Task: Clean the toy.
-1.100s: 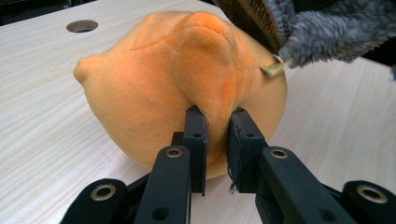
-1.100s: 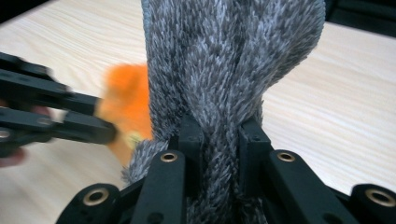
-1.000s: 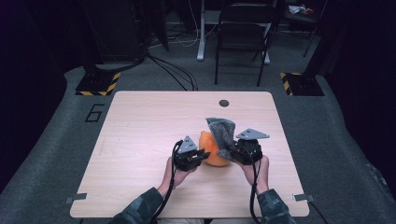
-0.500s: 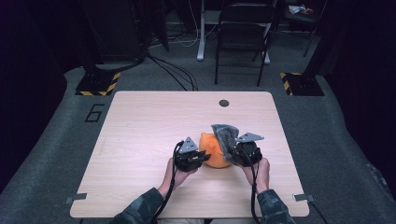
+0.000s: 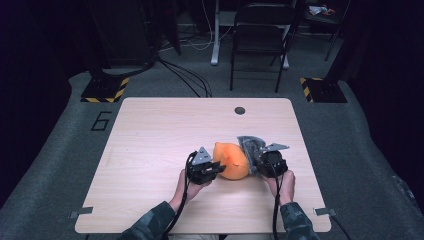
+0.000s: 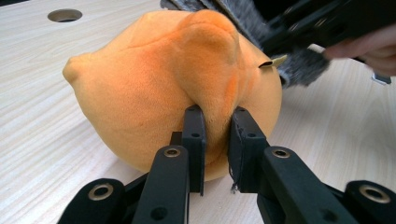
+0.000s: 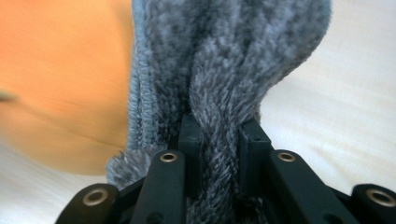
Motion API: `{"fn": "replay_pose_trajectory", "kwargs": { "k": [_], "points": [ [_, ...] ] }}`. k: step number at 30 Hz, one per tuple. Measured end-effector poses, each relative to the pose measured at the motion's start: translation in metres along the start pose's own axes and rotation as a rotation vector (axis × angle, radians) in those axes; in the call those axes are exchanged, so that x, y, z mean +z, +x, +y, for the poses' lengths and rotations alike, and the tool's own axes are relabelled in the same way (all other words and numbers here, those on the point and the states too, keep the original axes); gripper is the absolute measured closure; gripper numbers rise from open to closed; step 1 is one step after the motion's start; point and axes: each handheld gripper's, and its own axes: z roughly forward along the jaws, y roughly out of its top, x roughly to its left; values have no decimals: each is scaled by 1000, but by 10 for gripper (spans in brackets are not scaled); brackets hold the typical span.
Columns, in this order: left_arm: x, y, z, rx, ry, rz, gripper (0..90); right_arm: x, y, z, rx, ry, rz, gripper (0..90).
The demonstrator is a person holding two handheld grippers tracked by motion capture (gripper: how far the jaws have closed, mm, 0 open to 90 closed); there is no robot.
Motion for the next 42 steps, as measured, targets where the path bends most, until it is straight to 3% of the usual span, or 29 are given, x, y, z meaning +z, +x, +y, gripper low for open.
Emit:
{"fn": "replay_pose_trajectory", "kwargs": {
  "k": [3,6,8,11,12,17,23,27,38,42],
  "points": [
    [1,0,0,-7,-2,-8,781,-26,14,16,-22,-105,63,750],
    [1,-1,0,3,1,-14,781,-42,38,30,-64,-177,133,749],
    [0,-1,0,7,6,-10,781,-36,51,31,-106,-148,154,748],
    [2,1,-3,7,35,-7,779,-16,63,22,-156,-98,118,746],
    [2,0,-4,-12,23,-5,779,-14,62,21,-162,-98,115,746],
    [2,-4,-2,26,28,-1,779,-16,52,19,-151,-76,100,746],
    [2,-1,-2,13,26,-8,780,-8,32,13,-85,-46,69,746],
    [2,-2,-2,29,24,-7,780,-2,17,5,-46,-26,82,747],
    [1,0,-2,10,19,-4,780,23,-5,-14,13,76,10,746],
    [0,2,-3,-10,6,-1,779,21,-10,-11,27,89,-3,747]
  ]
}}
